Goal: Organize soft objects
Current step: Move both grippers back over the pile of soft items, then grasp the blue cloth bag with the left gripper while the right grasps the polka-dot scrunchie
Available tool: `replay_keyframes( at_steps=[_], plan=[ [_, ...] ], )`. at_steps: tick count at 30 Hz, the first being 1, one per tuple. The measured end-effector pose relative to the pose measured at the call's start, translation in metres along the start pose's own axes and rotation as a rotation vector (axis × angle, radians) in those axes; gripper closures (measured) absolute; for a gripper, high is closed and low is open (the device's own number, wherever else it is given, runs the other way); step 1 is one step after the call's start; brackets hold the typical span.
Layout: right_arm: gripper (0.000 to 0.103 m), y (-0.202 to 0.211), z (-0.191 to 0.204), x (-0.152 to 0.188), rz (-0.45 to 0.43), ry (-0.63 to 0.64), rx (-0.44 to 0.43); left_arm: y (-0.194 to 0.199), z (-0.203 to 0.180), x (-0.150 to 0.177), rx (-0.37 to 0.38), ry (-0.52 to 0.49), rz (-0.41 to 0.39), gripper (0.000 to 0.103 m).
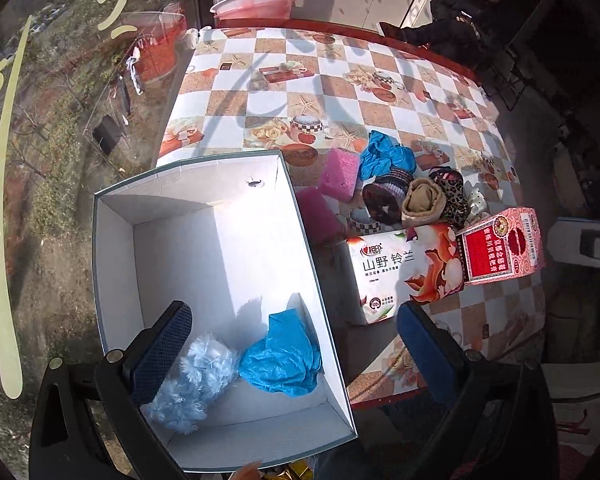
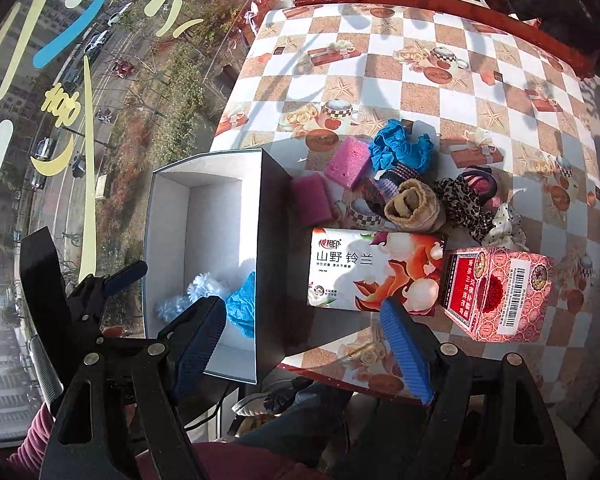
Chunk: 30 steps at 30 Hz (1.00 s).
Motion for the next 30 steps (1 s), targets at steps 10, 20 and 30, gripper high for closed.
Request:
replay_keyframes(
  at_steps=[10, 20, 30],
  plan=[
    [0.022, 0.035, -0.141, -0.022, -0.039, -0.28, -0.01, -0.032, -0.063, -0.077, -0.027, -0.085, 0.06, 0.0],
    [0.022, 0.002, -0.224, -0.033, 0.062, -0.354, -0.023, -0.115, -0.106, -0.143, -0.061, -0.122, 0.196, 0.0],
    [0.022, -0.051, -0.254, -0.051, 0.192, -0.332, -0.07, -0.196, -0.128, -0.171, -0.158, -0.218, 0.348, 0.003]
  ],
)
Point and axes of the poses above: each gripper's, at about its wrist camera, not at the fingertips, and y roughly against the way its jaws point, z to its left, x to its underside, the point moved 9 cm from there along -y, roughly the way its jaws point, and after that the axes turned 6 degrees about z, right-handed, at the moved point
